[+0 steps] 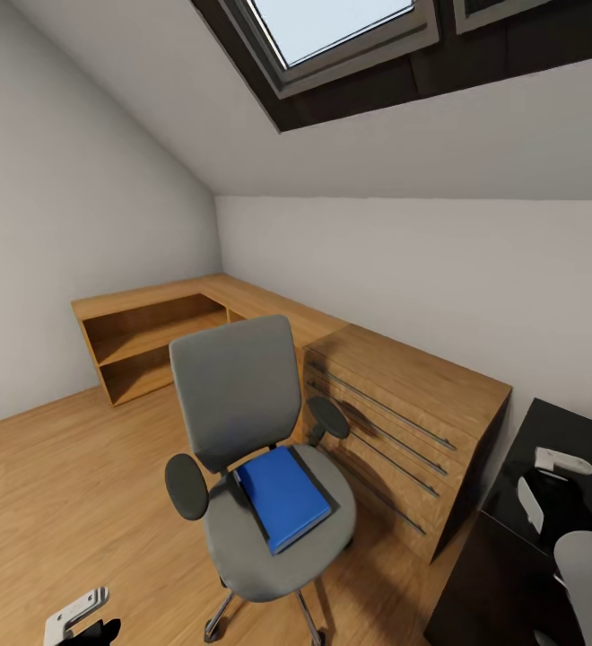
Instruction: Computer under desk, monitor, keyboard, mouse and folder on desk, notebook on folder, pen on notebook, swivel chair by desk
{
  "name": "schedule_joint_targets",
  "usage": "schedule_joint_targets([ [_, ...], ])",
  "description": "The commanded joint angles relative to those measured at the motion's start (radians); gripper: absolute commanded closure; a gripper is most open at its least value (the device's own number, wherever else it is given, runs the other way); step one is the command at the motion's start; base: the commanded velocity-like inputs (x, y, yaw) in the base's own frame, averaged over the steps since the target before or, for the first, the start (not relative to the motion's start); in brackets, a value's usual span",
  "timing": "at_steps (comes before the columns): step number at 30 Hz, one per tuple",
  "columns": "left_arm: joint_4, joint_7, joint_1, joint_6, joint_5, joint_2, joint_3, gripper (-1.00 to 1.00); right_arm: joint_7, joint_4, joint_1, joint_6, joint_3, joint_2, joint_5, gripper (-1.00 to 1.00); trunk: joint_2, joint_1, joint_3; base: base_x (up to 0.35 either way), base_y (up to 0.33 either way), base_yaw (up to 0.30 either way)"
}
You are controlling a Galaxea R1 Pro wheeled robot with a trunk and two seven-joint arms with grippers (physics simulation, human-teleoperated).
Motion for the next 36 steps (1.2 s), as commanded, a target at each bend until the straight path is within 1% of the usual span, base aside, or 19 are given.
schedule_joint_targets([
  [1,-0.002,0.009,0.000,0.003,0.011,0.000,-0.001,-1.00,0.001,-0.006,0.000,0.015,-0.004,0.003,0.010,-1.00,-0.001,0.000,-0.001,0.000,0.000,0.000],
  [6,0.000,0.011,0.000,0.005,0.011,-0.003,-0.001,-1.00,0.002,-0.053,0.000,0.065,-0.006,0.024,0.009,-1.00,-0.001,0.000,-0.001,0.000,0.000,0.000],
  [7,0.000,0.012,0.000,0.005,0.011,-0.004,-0.002,-1.00,0.002,-0.080,0.000,0.085,-0.006,0.038,0.009,-1.00,-0.001,0.000,-0.001,0.000,0.000,0.000],
  [10,0.004,0.013,0.000,0.005,0.011,-0.005,-0.002,-1.00,0.001,-0.126,0.000,0.127,-0.006,0.063,0.009,-1.00,-0.001,0.000,-0.001,0.000,0.000,0.000],
  [11,0.009,0.013,0.000,0.005,0.010,-0.006,-0.002,-1.00,0.001,-0.160,0.001,0.162,-0.007,0.081,0.010,-1.00,-0.001,0.000,-0.001,0.000,0.000,0.000],
  [13,0.014,0.013,0.000,0.005,0.010,-0.006,-0.003,-1.00,0.001,-0.194,0.001,0.201,-0.007,0.100,0.010,-1.00,-0.001,0.000,-0.001,0.000,0.000,0.000],
  [14,0.019,0.013,0.000,0.004,0.009,-0.006,-0.003,-1.00,0.001,-0.227,0.002,0.240,-0.008,0.120,0.011,-1.00,-0.001,0.000,-0.001,0.000,0.000,0.000],
  [17,0.029,0.014,0.000,0.003,0.008,-0.006,-0.005,-1.00,0.001,-0.271,0.003,0.286,-0.008,0.152,0.011,-1.00,-0.001,0.000,-0.001,0.000,0.000,0.000],
  [18,0.039,0.014,0.000,0.001,0.007,-0.006,-0.007,-1.00,0.001,-0.298,0.005,0.306,-0.007,0.176,0.011,-1.00,-0.001,0.000,-0.001,0.000,0.000,0.043],
  [19,0.044,0.014,0.000,0.000,0.006,-0.006,-0.007,-1.00,0.001,-0.310,0.007,0.314,-0.007,0.188,0.012,-1.00,-0.001,0.000,-0.001,0.000,0.000,0.083],
  [20,0.056,0.014,0.000,-0.004,0.006,-0.006,-0.009,-1.00,0.000,-0.332,0.010,0.325,-0.007,0.215,0.013,-1.00,-0.001,0.000,-0.001,0.000,0.000,0.150],
  [21,0.063,0.014,0.000,-0.006,0.005,-0.006,-0.009,-1.00,0.000,-0.341,0.012,0.329,-0.007,0.228,0.014,-1.00,-0.001,0.000,-0.001,0.000,0.000,0.175],
  [22,0.071,0.014,0.000,-0.009,0.005,-0.006,-0.010,-1.00,-0.001,-0.356,0.019,0.334,-0.006,0.256,0.016,-1.00,-0.001,0.000,-0.001,0.000,0.000,0.212],
  [25,0.101,0.014,0.000,-0.021,0.004,-0.006,-0.011,-1.00,-0.002,-0.370,0.031,0.338,-0.005,0.292,0.025,-1.00,-0.001,0.000,-0.001,0.000,0.000,0.234],
  [26,0.113,0.013,0.000,-0.032,0.003,-0.006,-0.011,-1.00,-0.003,-0.378,0.040,0.340,-0.004,0.312,0.035,-1.00,-0.001,0.000,-0.001,0.000,0.000,0.255],
  [28,0.120,0.013,0.000,-0.050,0.003,-0.006,-0.011,-1.00,-0.003,-0.384,0.047,0.341,-0.003,0.329,0.048,-1.00,-0.001,0.000,-0.001,0.000,0.000,0.261],
  [30,0.128,0.010,0.000,-0.105,0.004,-0.006,-0.013,-1.00,-0.003,-0.403,0.063,0.342,-0.001,0.368,0.079,-1.00,-0.001,0.000,-0.001,0.000,0.000,0.270],
  [33,0.131,0.010,0.000,-0.129,0.004,-0.007,-0.014,-1.00,-0.003,-0.412,0.075,0.342,0.000,0.388,0.095,-1.00,-0.001,0.000,-0.001,0.000,0.000,0.274],
  [36,0.132,0.009,0.000,-0.137,0.004,-0.008,-0.018,-1.00,-0.003,-0.414,0.083,0.341,0.000,0.395,0.101,-1.00,-0.001,0.000,-0.001,0.000,0.000,0.269],
])
